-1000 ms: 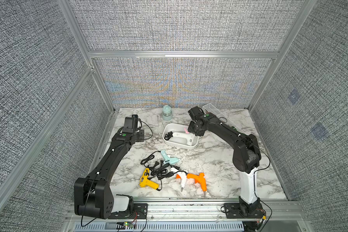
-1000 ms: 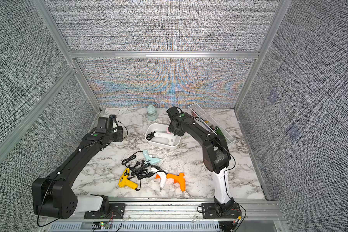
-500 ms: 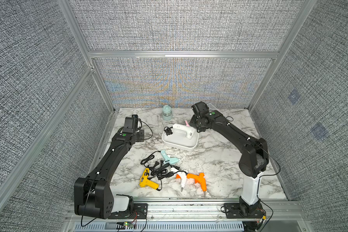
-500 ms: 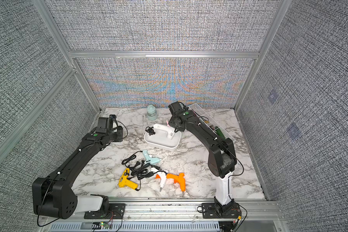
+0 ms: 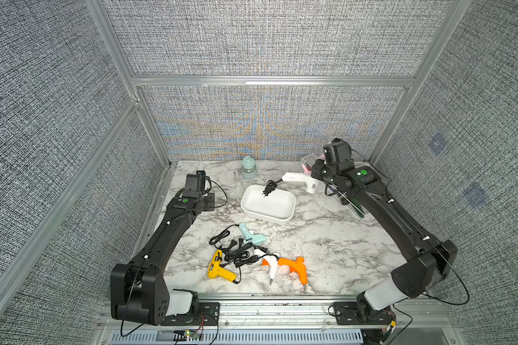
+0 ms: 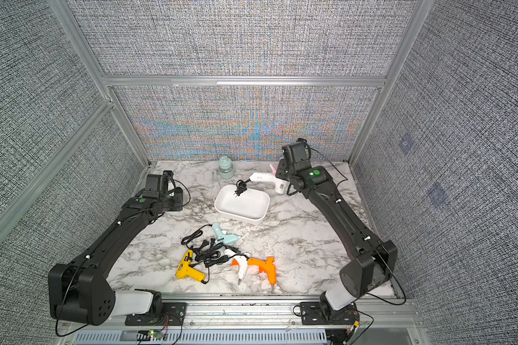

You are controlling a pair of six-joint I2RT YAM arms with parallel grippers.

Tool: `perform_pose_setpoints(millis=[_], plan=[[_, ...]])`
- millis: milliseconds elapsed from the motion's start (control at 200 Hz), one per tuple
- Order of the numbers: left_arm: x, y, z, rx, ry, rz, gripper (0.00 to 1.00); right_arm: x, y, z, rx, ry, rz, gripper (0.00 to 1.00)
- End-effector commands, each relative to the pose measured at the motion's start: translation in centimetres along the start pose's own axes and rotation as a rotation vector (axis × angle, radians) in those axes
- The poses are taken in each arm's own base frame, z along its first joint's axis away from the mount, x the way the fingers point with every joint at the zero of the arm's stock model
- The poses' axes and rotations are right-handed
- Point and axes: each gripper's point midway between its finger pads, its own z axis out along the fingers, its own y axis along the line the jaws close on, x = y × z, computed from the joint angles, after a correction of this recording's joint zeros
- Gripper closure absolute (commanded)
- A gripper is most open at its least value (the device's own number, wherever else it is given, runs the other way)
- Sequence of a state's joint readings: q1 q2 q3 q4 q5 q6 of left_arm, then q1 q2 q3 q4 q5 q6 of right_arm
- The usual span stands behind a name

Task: Put the hot melt glue gun into the storage box
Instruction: Place the hot melt adhesive gun at the center of the board.

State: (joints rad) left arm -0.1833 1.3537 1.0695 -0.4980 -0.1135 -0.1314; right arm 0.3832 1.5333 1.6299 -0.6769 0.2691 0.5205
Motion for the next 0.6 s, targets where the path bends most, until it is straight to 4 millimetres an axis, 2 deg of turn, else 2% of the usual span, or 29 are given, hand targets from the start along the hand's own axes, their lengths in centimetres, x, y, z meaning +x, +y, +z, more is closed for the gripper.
perform_pose_setpoints(millis=[0, 245, 460, 596], plan=[[0.1, 0.1, 0.0, -0.006, 0.013, 0.006, 0.46, 0.0, -2.4, -1.5, -0.004, 0.032, -0.065, 0.86], [0.2, -0.3, 0.5, 0.010, 0.022, 0.001, 0.46, 2.9, -6.8, -4.8, -0.025, 0.115, -0.022, 0.85], [0.3, -0.4, 0.7, 0.013, 0.028, 0.000, 0.45, 7.3, -9.4, -5.4, 0.024, 0.215, -0.040, 0.85], [0.3, -0.5, 1.0, 0.022, 0.031, -0.001, 0.46, 10.8, -10.5, -3.9, 0.053, 0.315, -0.046, 0.85]])
